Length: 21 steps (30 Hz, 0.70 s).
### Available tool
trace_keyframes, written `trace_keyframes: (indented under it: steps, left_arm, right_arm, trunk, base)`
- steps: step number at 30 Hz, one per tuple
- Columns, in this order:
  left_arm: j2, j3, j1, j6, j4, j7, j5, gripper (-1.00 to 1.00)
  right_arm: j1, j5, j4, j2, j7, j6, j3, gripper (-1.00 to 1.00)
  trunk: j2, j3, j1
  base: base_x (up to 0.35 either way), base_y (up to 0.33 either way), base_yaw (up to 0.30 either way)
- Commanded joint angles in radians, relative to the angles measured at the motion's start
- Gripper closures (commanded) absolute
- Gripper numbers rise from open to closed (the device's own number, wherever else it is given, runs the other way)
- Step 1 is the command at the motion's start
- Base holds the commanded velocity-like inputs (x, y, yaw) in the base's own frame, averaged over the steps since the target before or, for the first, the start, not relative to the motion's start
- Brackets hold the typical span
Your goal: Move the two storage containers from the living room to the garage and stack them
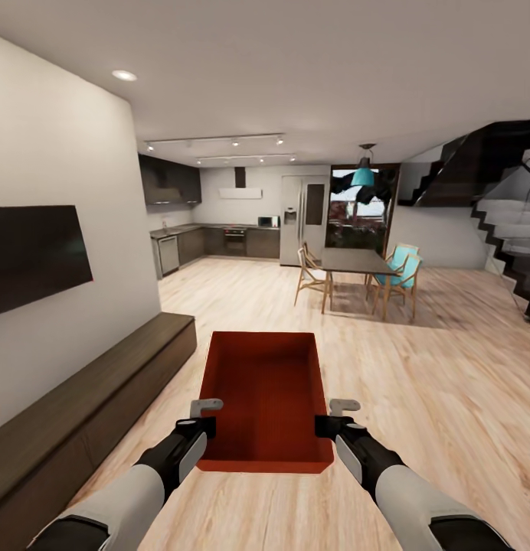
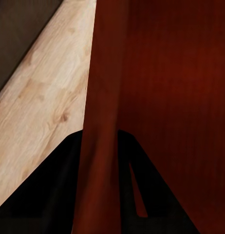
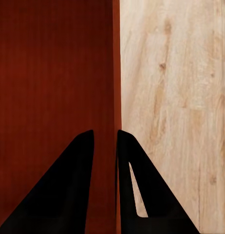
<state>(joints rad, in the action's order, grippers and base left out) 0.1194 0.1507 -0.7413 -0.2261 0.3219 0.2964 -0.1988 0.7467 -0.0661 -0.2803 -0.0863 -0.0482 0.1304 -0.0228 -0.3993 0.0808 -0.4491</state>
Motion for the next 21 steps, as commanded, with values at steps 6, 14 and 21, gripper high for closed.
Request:
trace_keyframes:
  steps: [6, 14, 21]
  left_arm:
    - [-0.001, 0.007, 0.0, -0.005, 0.002, 0.009, -0.016, 1.0]
    - [-0.001, 0.007, 0.0, -0.005, -0.004, 0.009, -0.017, 1.0]
    - [-0.001, 0.007, 0.0, -0.005, -0.005, 0.009, -0.018, 1.0]
  right_arm:
    - [0.0, 0.003, -0.003, -0.001, -0.001, 0.006, 0.013, 1.0]
    - [0.0, 0.0, -0.003, -0.001, -0.002, 0.006, 0.014, 1.0]
    - [0.0, 0.0, -0.003, -0.001, -0.002, 0.006, 0.014, 1.0]
  trunk:
    - [-0.001, 0.003, -0.001]
    - [-0.001, 0.007, -0.001]
    - [-0.001, 0.011, -0.001]
  base:
    - [0.321, 0.0, -0.27]
    - [0.321, 0.0, -0.279]
    - [0.321, 0.0, -0.281]
